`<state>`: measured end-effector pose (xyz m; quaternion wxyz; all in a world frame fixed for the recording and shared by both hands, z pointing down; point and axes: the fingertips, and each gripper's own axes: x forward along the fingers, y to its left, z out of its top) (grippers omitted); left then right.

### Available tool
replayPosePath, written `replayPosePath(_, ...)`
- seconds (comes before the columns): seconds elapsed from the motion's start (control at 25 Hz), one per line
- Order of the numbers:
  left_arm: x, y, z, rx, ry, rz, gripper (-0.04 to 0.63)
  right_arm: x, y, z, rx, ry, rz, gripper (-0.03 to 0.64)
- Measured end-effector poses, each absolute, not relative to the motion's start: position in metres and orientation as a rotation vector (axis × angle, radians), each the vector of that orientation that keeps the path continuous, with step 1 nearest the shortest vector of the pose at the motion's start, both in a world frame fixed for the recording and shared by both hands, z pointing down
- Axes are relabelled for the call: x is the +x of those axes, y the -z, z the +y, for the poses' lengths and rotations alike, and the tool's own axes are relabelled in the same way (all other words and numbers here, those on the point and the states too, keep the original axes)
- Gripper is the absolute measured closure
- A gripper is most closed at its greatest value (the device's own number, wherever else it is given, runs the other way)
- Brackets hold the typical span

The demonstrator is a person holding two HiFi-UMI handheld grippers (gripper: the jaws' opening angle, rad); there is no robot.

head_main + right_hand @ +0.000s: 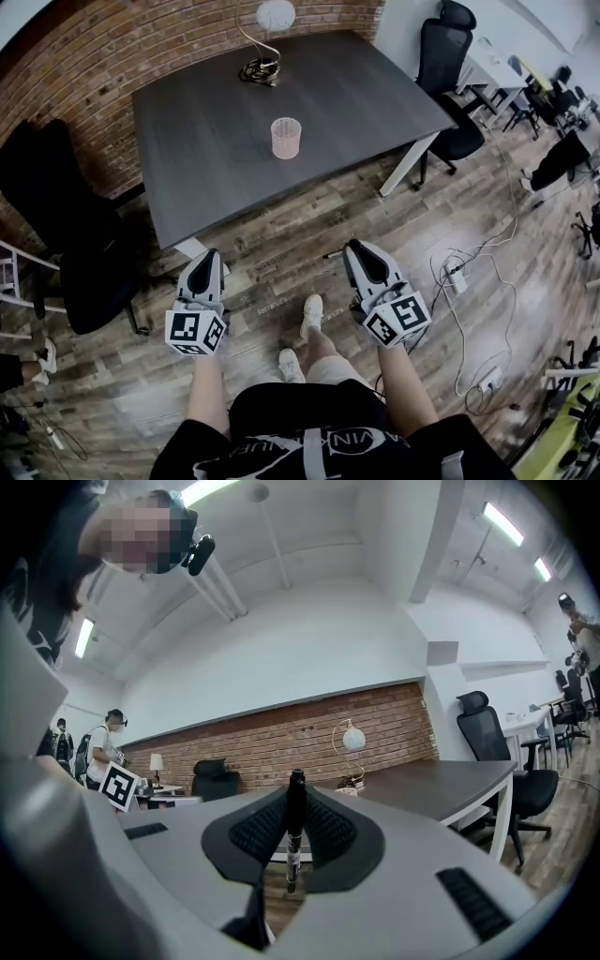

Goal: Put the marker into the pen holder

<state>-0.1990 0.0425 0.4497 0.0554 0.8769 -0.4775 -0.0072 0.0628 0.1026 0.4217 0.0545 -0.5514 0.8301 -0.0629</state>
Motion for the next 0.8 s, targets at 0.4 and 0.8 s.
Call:
replayPosePath(0.4, -0.174, -0.449, -0.051, 2.651, 0.035, -1.464, 0.583, 0.077, -0.427, -0.006, -1.614, 0.216, 2.551, 0.56)
replayPosePath(0.8, -0.146, -0.46, -0.132, 2.621, -0.012, -1.48, 0.583, 0.088, -0.432, -0.105, -1.531, 0.272, 2.623, 0.56)
